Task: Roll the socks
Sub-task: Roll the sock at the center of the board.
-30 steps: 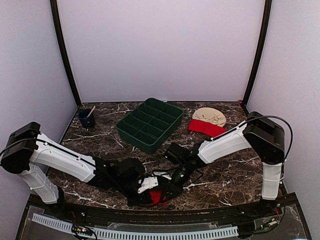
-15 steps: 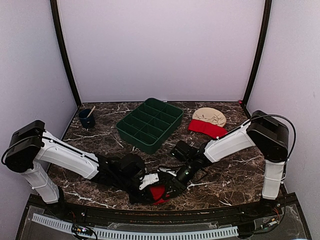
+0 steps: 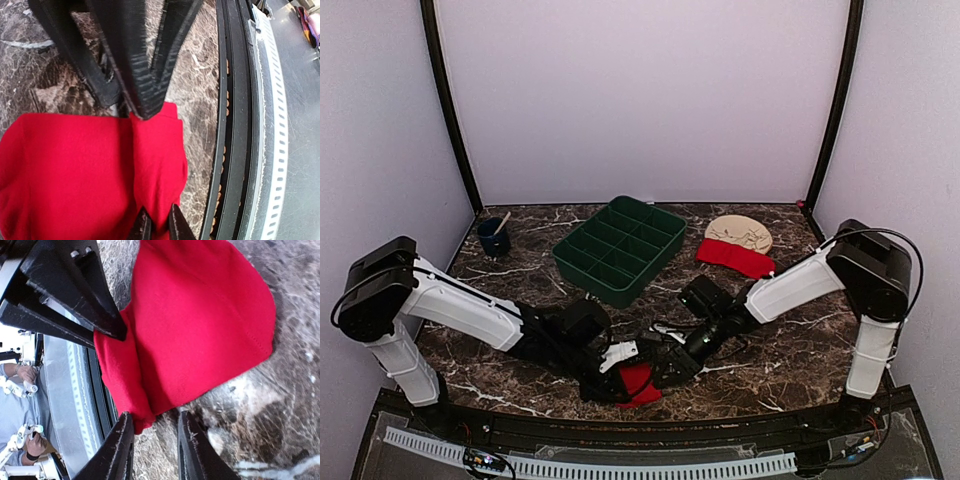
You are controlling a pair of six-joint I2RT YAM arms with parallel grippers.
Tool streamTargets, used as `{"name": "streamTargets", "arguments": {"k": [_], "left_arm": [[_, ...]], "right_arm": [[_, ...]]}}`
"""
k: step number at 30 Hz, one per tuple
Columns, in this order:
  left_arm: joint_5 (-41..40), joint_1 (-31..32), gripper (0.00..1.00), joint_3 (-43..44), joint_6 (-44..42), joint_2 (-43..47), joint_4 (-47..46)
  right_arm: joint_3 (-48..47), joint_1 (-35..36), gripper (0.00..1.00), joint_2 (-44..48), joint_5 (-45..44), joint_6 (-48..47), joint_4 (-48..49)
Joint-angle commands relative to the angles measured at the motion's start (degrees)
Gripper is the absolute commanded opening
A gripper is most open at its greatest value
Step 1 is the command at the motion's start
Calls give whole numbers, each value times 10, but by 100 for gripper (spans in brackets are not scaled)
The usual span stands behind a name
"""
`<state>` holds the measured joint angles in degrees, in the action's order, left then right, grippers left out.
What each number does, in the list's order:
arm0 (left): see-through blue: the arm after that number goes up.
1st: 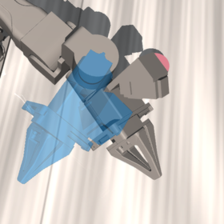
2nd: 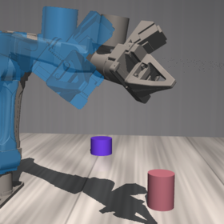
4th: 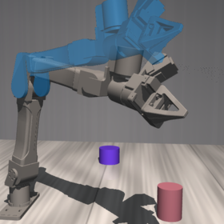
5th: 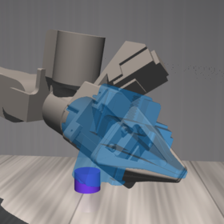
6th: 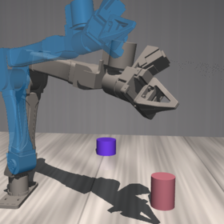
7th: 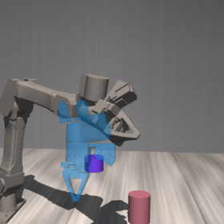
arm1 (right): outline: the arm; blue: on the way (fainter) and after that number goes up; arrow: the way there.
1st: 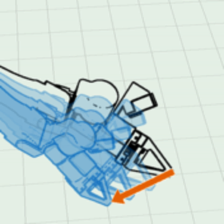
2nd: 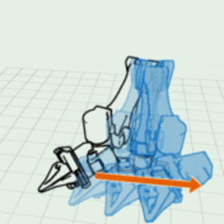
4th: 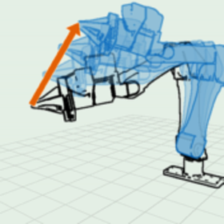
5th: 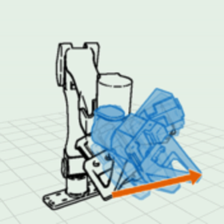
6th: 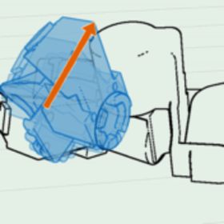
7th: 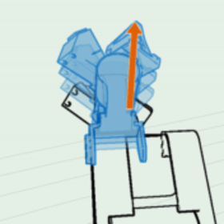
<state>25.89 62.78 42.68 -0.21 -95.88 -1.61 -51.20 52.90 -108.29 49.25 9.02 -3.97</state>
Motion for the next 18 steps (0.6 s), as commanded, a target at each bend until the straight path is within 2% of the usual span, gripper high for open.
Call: {"name": "streamTargets", "arguments": {"k": [1, 18], "left_arm": [[24, -22, 12, 9, 0, -26, 52], [183, -88, 11, 58, -13, -109, 115]], "right_arm": [[21, -6, 29, 32, -30, 19, 41], [110, -7, 30, 132, -178, 40, 127]]}}
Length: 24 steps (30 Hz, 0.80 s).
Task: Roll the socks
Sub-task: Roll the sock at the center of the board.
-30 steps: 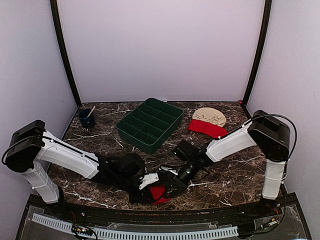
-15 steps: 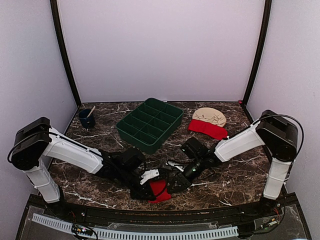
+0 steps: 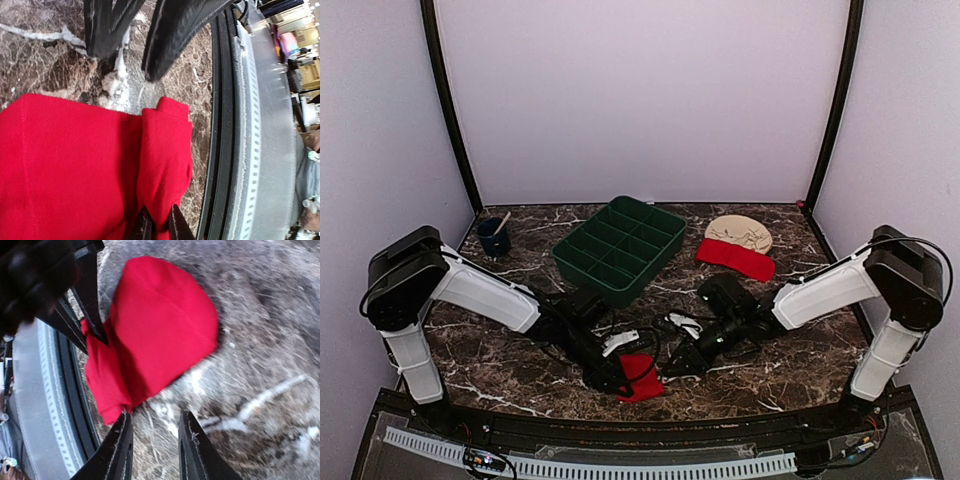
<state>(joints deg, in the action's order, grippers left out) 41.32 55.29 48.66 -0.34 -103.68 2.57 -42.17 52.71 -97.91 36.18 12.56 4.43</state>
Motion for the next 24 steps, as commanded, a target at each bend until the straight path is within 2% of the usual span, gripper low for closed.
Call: {"name": "streamTargets", "arguments": {"k": [1, 6, 15, 24], "left_arm": [[42, -18, 11, 3, -13, -38, 79], [99, -34, 11, 29, -23, -71, 109], [149, -52, 11, 55, -49, -105, 169], [165, -61, 11, 78, -71, -133, 207]], "right_arm": [[24, -4, 30, 35, -55, 4, 48], [40, 18, 30, 62, -119, -24, 49], [57, 109, 30, 116, -272, -80, 41], [17, 181, 30, 90, -321, -128, -4]]}}
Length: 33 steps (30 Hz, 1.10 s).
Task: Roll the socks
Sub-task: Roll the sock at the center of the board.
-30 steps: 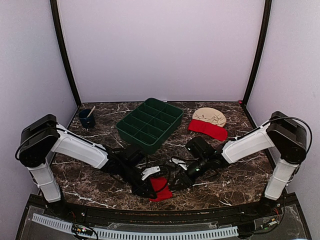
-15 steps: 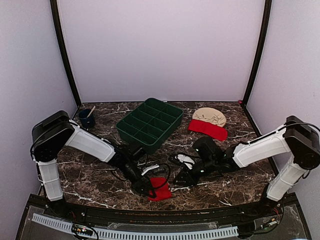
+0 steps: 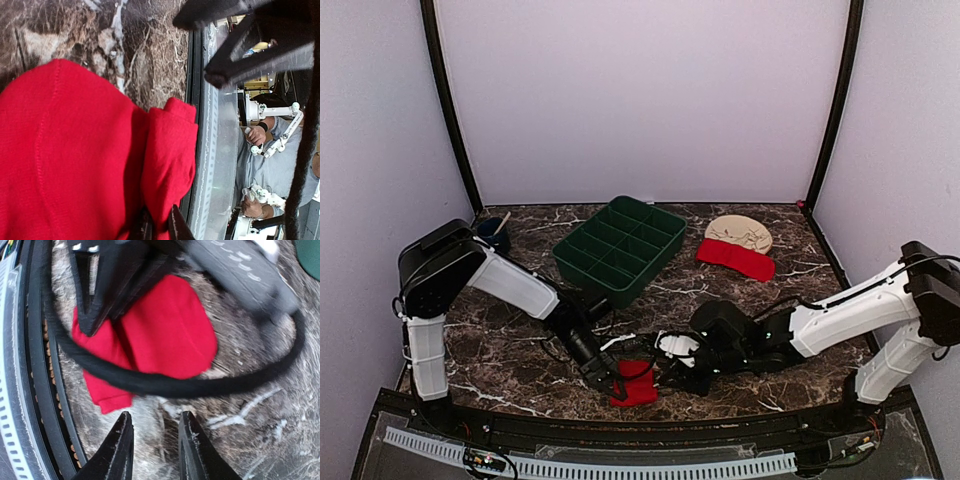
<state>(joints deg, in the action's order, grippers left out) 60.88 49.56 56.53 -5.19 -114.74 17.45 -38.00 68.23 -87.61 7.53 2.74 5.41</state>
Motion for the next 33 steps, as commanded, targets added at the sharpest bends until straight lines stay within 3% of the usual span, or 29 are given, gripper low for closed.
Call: {"name": "streamTargets", "arguments": {"k": [1, 16, 33], "left_arm": [[-30, -3, 11, 2, -25, -26, 62], [-21, -6, 11, 22, -47, -53, 92], [-13, -6, 11, 25, -57, -62, 106]], "right_arm": [[-29, 32, 30, -16, -39, -37, -16], [-74, 73, 37, -64, -11, -56, -39], [-101, 79, 35, -104, 4, -75, -47]]}}
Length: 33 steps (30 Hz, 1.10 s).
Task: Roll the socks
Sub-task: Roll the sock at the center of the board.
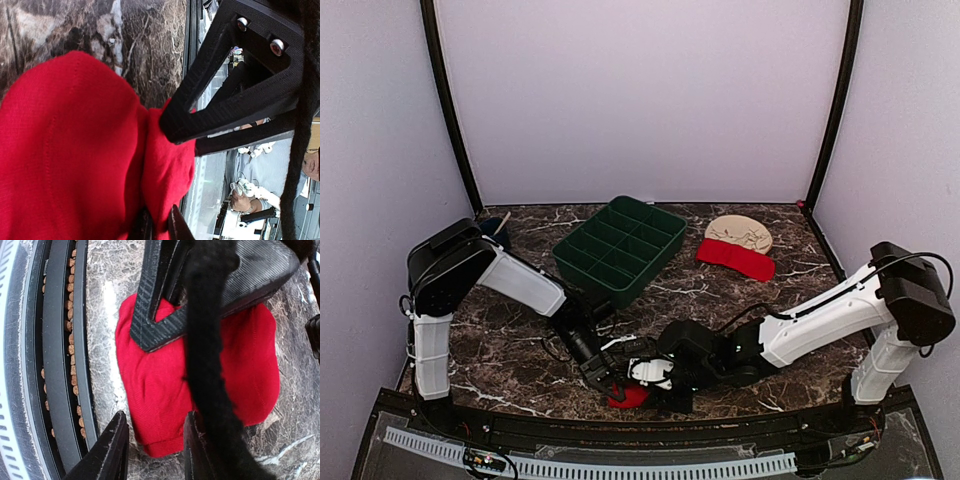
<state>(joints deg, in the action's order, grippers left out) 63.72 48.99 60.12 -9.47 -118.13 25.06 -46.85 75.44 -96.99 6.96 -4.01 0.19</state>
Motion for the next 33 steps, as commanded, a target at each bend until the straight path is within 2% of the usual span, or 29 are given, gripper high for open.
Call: {"name": "streamTargets", "arguments": {"k": [1, 10, 15, 19, 24, 33], "left_arm": [[-41, 0, 10, -10, -15, -29, 30], [-34, 0, 11, -9, -17, -30, 33], [-36, 0, 12, -8, -18, -29, 36], [-53, 0, 19, -10, -13, -25, 35], [-79, 0, 27, -15, 13, 5, 13], [-118, -7, 31, -33, 49, 46, -11]], "right_arm": [[-12, 7, 35, -11, 9, -7, 6], [-15, 8, 28, -28, 7, -8, 10], [-17, 6, 20, -33, 9, -7, 8], [-15, 4, 12, -34, 15, -3, 8], [-13, -6, 7, -36, 37, 5, 9], [-8, -20, 5, -38, 62, 9, 4]]}}
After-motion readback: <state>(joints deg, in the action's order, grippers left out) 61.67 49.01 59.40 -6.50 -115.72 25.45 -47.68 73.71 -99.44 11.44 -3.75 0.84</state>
